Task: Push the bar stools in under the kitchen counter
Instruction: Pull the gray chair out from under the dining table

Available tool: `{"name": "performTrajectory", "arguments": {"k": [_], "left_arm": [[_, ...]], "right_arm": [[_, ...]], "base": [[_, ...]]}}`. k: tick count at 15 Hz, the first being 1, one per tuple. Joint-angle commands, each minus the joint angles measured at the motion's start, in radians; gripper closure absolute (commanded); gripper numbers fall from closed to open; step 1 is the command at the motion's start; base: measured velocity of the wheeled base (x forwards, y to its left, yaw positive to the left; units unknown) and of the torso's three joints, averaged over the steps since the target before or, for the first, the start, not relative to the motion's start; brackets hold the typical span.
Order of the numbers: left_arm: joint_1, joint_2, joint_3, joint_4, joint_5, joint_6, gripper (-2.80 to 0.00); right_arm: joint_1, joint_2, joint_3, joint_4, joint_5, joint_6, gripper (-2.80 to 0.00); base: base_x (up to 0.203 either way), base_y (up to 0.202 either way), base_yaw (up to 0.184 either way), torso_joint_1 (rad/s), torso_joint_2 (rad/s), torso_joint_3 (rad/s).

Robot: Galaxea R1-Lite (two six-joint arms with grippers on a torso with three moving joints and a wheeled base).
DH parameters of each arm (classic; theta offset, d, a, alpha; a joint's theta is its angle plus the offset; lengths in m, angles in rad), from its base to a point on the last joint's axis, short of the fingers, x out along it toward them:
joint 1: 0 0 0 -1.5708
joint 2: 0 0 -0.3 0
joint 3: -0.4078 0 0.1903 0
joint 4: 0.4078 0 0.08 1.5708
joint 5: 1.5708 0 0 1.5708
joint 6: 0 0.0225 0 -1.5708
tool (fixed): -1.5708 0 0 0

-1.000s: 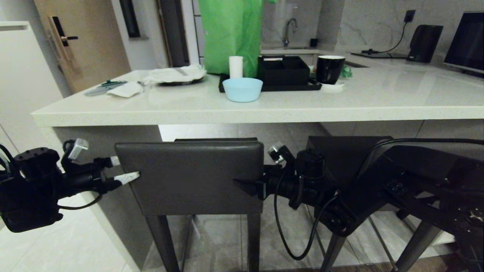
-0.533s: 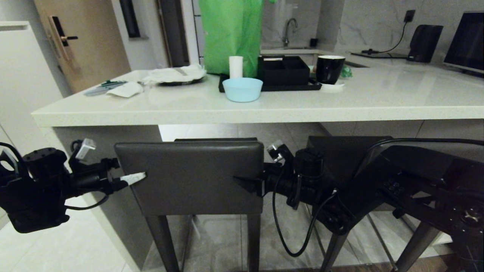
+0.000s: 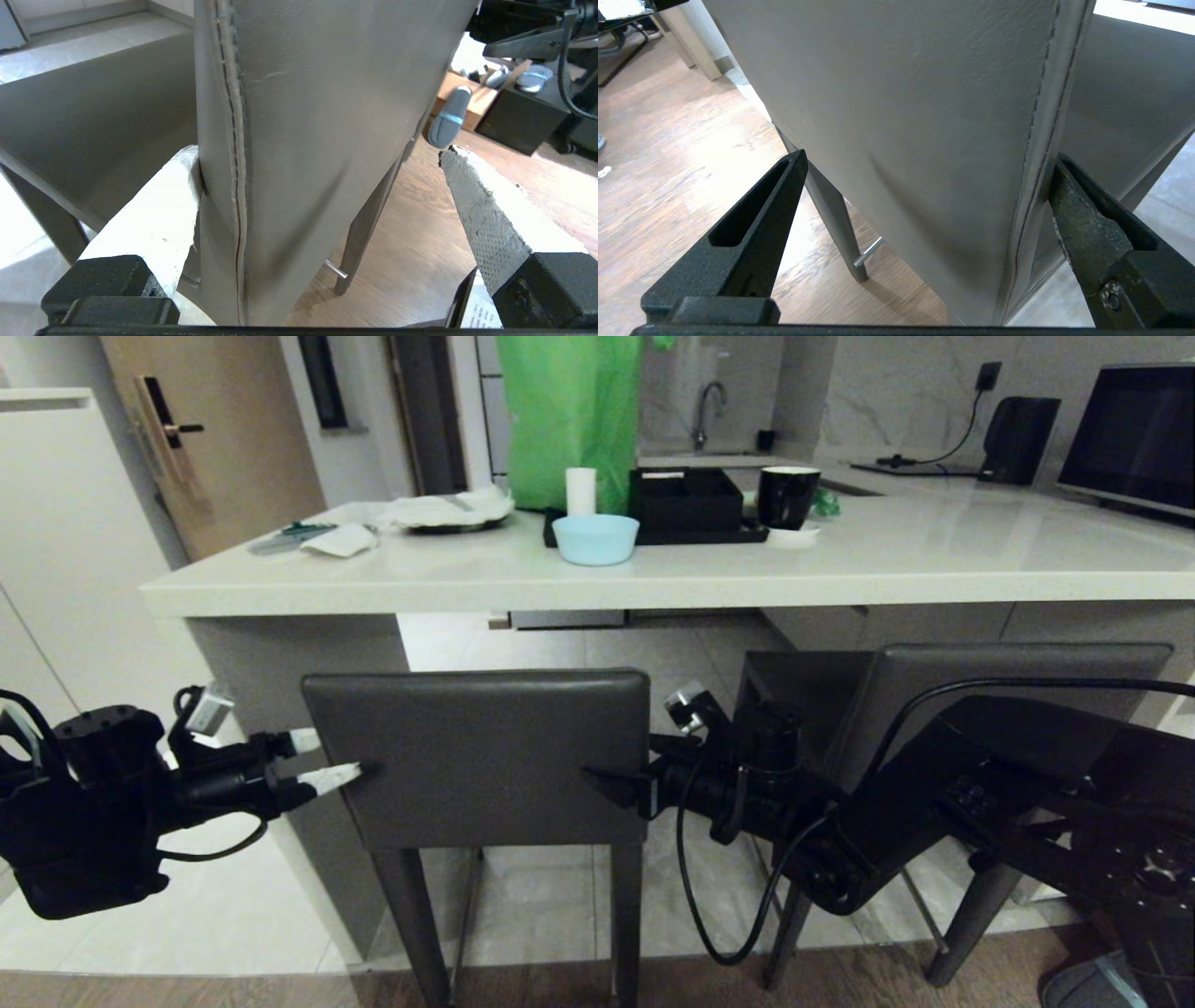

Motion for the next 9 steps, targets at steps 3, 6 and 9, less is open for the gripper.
{"name": "performTrajectory", "arguments": {"k": [3,6,9], "left_arm": [[-0.008,-0.007,0.002,-0.007,-0.01,0.0,-2.8],[-0.007,-0.009,0.006,-0.009,-0.01,0.0,-2.8],[-0.007,-0.015,0.006,-0.009,-0.01,0.0,-2.8]], "right_arm": [[0.001,0.001,-0.002,-0.006,0.007,0.003,-2.8],[0.001,0.001,0.0,-0.006,0.007,0.004,-2.8],[0.003,0.0,0.003,-0.007,0.007,0.004,-2.8]], "base": [[-0.194,0.0,-0.002,0.003,0.0,0.001],[-0.194,0.0,-0.001,0.003,0.0,0.003],[-0.197,0.0,-0.002,0.004,0.01,0.001]]}}
